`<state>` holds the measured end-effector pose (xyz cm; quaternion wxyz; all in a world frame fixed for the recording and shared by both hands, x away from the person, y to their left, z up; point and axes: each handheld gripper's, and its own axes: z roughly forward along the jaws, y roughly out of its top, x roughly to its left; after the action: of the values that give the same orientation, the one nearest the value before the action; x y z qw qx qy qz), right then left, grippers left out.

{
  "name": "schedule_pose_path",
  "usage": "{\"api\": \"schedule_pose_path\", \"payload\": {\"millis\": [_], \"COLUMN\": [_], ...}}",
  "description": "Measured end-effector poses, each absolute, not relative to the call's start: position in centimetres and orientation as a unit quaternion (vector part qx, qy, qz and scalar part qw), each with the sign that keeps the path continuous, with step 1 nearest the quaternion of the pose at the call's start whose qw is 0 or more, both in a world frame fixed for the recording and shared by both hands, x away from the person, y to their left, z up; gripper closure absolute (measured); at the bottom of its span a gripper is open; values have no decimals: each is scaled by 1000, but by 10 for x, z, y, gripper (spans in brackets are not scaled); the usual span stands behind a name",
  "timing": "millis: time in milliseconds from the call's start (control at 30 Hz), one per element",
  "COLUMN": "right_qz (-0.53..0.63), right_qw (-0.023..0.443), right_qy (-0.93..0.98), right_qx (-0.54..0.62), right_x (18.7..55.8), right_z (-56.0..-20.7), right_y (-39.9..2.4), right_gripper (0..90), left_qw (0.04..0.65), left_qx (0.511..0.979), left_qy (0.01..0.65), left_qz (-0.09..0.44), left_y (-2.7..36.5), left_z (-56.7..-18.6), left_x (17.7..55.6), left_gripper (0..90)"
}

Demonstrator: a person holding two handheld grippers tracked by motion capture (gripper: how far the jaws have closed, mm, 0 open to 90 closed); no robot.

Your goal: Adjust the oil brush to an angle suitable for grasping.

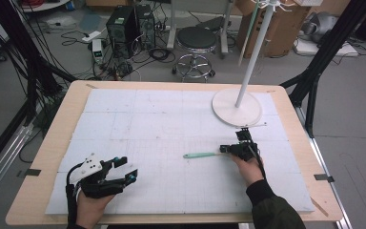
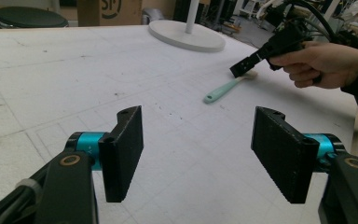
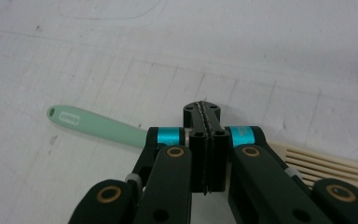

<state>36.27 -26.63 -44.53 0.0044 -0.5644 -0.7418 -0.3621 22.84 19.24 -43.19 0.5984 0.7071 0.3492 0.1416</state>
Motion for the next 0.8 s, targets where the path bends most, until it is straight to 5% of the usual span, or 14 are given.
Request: {"api": "schedule_pose_path", "payload": {"millis": [333, 533, 800], "right_qz": [-413, -414, -401], "right_qw": [13, 72, 66], "right_qy": [-734, -762, -781], "right_qx": [-539, -492, -474], "right_x": [335, 320, 320], "right_z": [-444, -452, -455], "right_y": [-267, -229, -200], "right_gripper": [900, 900, 900], "left_qw": [599, 598, 600], "left_qx": [708, 709, 706], "left_qy": [348, 348, 350], "left_qz": [141, 139, 139], "left_y": [192, 191, 192], "left_z": [-432, -432, -432], "left_x": [229, 230, 230], "left_gripper": [348, 348, 348]}}
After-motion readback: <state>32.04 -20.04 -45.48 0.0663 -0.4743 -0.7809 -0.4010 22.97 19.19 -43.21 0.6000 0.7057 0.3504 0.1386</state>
